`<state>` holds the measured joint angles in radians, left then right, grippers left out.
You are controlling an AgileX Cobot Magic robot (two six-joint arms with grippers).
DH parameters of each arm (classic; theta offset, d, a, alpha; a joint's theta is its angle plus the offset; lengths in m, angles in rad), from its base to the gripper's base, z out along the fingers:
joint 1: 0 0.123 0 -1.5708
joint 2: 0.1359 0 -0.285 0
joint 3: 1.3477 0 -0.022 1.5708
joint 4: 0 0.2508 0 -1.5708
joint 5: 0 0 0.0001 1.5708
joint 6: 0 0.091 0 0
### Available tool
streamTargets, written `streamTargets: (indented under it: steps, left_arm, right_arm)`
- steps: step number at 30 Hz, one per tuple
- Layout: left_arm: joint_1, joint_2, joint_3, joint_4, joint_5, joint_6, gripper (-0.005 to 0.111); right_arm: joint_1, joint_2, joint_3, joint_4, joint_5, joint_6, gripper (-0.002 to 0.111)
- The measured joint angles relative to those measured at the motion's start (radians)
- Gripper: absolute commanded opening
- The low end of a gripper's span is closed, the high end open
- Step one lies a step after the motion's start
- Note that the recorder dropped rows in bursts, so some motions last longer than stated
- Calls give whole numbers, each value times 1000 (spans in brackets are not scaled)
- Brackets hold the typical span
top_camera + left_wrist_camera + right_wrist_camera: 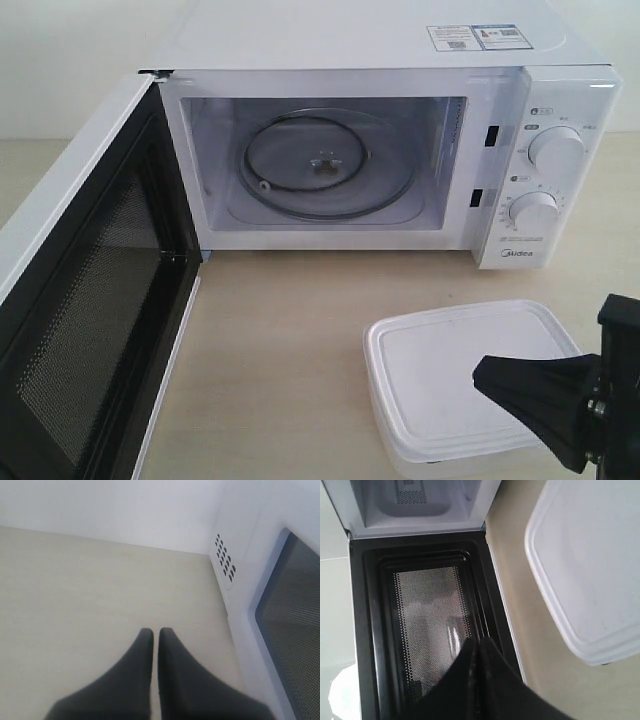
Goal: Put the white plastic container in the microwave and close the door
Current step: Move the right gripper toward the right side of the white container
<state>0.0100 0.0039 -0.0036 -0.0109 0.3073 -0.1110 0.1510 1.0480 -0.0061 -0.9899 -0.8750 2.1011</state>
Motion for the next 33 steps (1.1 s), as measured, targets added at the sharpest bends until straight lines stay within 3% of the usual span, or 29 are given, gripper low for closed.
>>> streamTargets:
  steps: [12, 21, 33]
  left_arm:
    - [0, 0, 0, 0, 0, 0, 4]
    - [0, 0, 0, 0, 0, 0, 4]
    - [0, 0, 0, 0, 0, 0, 4]
  right_arm:
    - [0, 0, 2, -51, -83, 0, 0]
    - [0, 0, 2, -93, -9, 0, 0]
    - [0, 0, 6, -305, 167, 0, 0]
